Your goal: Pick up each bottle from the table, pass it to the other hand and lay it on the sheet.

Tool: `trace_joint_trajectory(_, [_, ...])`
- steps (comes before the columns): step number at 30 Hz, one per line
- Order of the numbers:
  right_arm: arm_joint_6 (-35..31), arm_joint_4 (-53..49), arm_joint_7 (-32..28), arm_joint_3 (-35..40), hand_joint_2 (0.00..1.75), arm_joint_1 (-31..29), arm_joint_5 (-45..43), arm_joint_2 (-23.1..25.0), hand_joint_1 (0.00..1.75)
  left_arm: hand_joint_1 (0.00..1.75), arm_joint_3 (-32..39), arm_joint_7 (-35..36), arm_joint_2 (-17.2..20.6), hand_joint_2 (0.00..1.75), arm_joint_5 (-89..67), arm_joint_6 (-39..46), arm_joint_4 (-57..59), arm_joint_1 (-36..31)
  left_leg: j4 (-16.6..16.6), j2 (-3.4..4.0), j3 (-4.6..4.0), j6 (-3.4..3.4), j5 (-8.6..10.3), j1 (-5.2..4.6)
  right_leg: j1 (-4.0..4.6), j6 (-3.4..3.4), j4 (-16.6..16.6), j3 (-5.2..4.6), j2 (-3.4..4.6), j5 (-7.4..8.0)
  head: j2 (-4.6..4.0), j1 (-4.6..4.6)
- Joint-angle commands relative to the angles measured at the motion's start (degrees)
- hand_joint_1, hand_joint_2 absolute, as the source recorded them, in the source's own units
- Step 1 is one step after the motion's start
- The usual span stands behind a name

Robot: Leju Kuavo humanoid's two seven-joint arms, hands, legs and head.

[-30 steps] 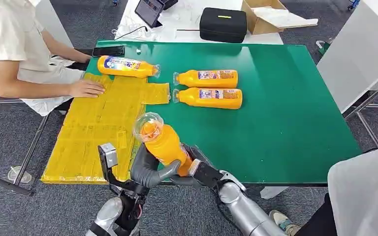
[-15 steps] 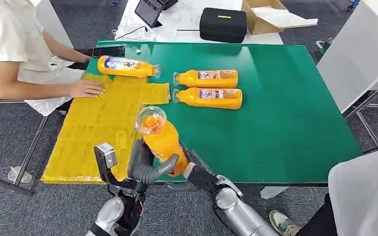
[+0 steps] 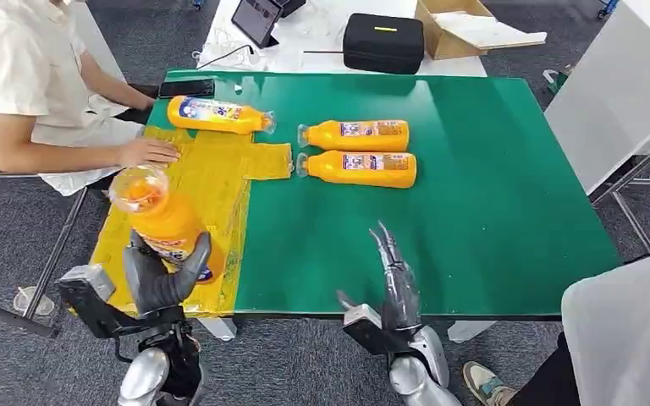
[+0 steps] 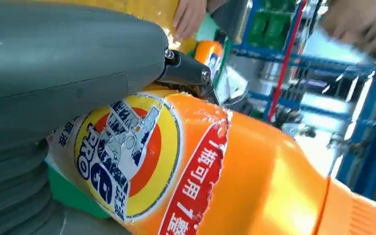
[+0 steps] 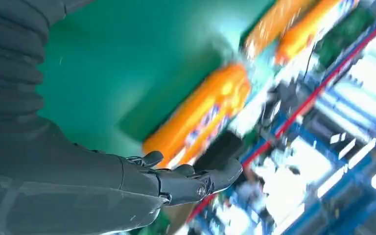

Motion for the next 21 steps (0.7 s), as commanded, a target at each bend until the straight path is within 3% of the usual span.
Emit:
trace_joint_trajectory(1, [-0.98, -1.72, -0.24, -4.02, 1.75, 1.00, 0.22, -0.81, 0.00, 1.75, 3.04, -0.21, 0.29, 1.75, 0.55, 0.46, -3.91, 0.08, -0.01, -0.01, 0.31, 0.06, -0.11, -0.04, -0.01, -0.09, 0.03, 0.30, -0.11, -0.15, 0.00, 0.02])
trace_joint_trajectory(8, [-1.72, -1.69, -0.49, -4.33, 1.75, 0.99, 0.64, -0.40, 0.00, 1.75, 3.10, -0.44, 0.22, 1.75, 0.38, 0.93, -3.46, 0.03, -0.02, 0.07, 0.45, 0.07, -0.17, -0.05, -0.01, -0.10, 0.02, 0.41, -0.05, -0.18, 0.00, 0.00])
trace_joint_trajectory(10, [-3.12, -1.92, -3.24, -9.45, 1.75, 1.71, 4.58, 1.57, 0.00, 1.75, 1.97, 0.12, 2.13, 1.75, -8.87, 8.22, -0.04, -1.75, -0.05, 0.02, 0.32, 0.06, -0.09, -0.05, -0.01, -0.08, 0.00, 0.30, -0.07, -0.12, 0.02, 0.02])
trace_joint_trajectory(11, [-3.12, -1.83, -4.47, -10.69, 1.75, 1.74, 5.05, 2.12, 0.00, 1.75, 1.12, 0.32, 3.16, 1.75, -16.05, 12.61, 2.56, -2.82, -0.06, -0.05, 0.27, 0.05, -0.04, -0.05, -0.03, -0.07, 0.00, 0.26, -0.13, -0.10, 0.00, 0.00])
trace_joint_trajectory(12, [-2.68, -0.69, -5.64, -9.78, 1.75, 0.64, 2.89, 1.79, 0.00, 1.75, 9.13, 2.17, -0.05, 1.75, -40.28, 14.06, 9.01, -3.64, -0.10, -0.08, 0.27, 0.03, -0.01, -0.06, -0.03, -0.07, -0.03, 0.26, -0.15, -0.08, 0.00, 0.02])
trace_joint_trajectory(14, [-1.70, 0.38, -5.31, -8.52, 1.75, -1.22, 1.99, 1.73, 0.00, 1.75, 8.47, 4.00, 1.09, 1.75, -46.14, 14.06, 19.68, -7.71, -0.18, 0.06, 0.64, 0.06, -0.08, -0.10, -0.04, -0.13, -0.08, 0.56, -0.06, -0.13, 0.00, 0.02])
trace_joint_trajectory(18, [-0.71, 2.02, -5.88, -5.96, 1.75, -3.07, 1.59, 2.01, 0.00, 1.75, 4.00, 11.86, 3.70, 1.75, -61.76, 14.03, 36.33, -15.29, -0.13, -0.04, 0.28, 0.05, 0.07, -0.05, -0.03, -0.06, -0.08, 0.28, -0.10, 0.00, 0.00, 0.02])
trace_joint_trajectory(19, [-0.93, 2.35, -5.88, -5.66, 1.75, -3.22, 1.48, 2.08, 0.00, 1.75, 3.34, 12.22, 3.96, 1.75, -62.02, 14.06, 38.21, -16.28, -0.19, 0.01, 0.59, 0.08, 0.04, -0.09, -0.04, -0.14, -0.11, 0.56, -0.11, -0.04, 0.00, 0.02])
trace_joint_trajectory(21, [-0.38, 2.93, -5.88, -4.50, 1.75, -3.69, 0.24, 1.92, 0.00, 1.75, -0.96, 15.77, 5.85, 1.75, -66.94, 9.77, 43.98, -19.19, -0.20, 0.05, 0.54, 0.06, 0.06, -0.07, -0.02, -0.14, -0.13, 0.47, -0.05, 0.04, 0.00, 0.00])
